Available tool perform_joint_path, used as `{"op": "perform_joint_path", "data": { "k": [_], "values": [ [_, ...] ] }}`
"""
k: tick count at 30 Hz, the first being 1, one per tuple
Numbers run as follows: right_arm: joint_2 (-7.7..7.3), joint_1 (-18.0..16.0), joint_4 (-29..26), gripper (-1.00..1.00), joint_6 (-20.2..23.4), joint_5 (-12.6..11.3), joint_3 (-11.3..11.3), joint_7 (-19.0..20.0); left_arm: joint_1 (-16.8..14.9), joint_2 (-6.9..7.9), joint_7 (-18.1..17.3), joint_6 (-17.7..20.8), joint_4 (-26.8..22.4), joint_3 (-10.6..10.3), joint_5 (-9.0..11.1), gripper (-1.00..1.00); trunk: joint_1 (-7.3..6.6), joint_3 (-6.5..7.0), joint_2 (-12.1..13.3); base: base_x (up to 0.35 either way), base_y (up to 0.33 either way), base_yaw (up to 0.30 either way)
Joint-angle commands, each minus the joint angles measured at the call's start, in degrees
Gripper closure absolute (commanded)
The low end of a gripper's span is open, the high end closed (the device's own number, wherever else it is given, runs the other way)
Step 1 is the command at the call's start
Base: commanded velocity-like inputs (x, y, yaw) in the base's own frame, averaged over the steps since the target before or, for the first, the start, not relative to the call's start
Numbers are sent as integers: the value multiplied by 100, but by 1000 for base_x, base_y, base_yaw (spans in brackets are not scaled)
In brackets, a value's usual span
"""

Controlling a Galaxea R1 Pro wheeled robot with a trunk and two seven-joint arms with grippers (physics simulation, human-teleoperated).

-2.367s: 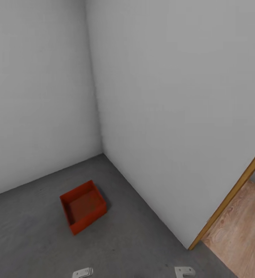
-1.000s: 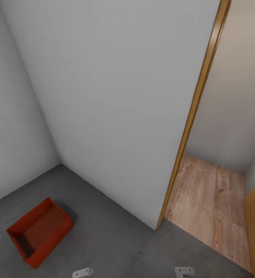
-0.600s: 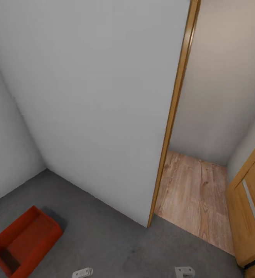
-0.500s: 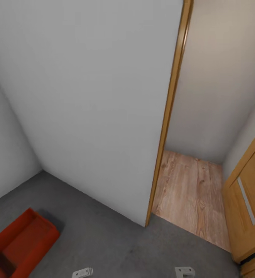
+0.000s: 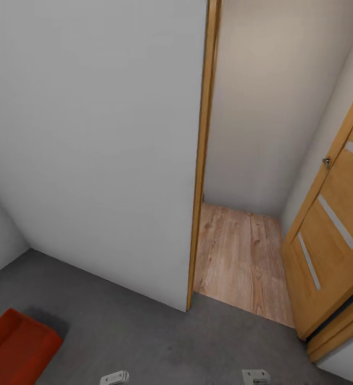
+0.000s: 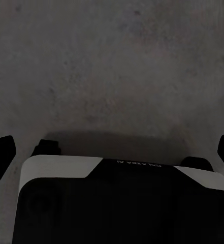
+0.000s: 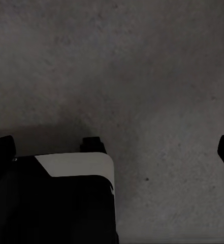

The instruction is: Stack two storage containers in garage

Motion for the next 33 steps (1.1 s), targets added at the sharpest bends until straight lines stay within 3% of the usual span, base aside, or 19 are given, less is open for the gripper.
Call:
{"op": "perform_joint_path", "data": {
  "k": [1, 33],
  "values": [
    [0, -4, -11, -100, 38, -40, 49, -30, -1, -7, -34, 43, -16, 44, -1, -100, 3, -10, -10, 0, 0, -282],
    [0, -4, -11, -100, 38, -40, 49, -30, -1, -5, -38, 43, -16, 44, -3, -100, 3, -10, -10, 0, 0, -282]
  ]
}}
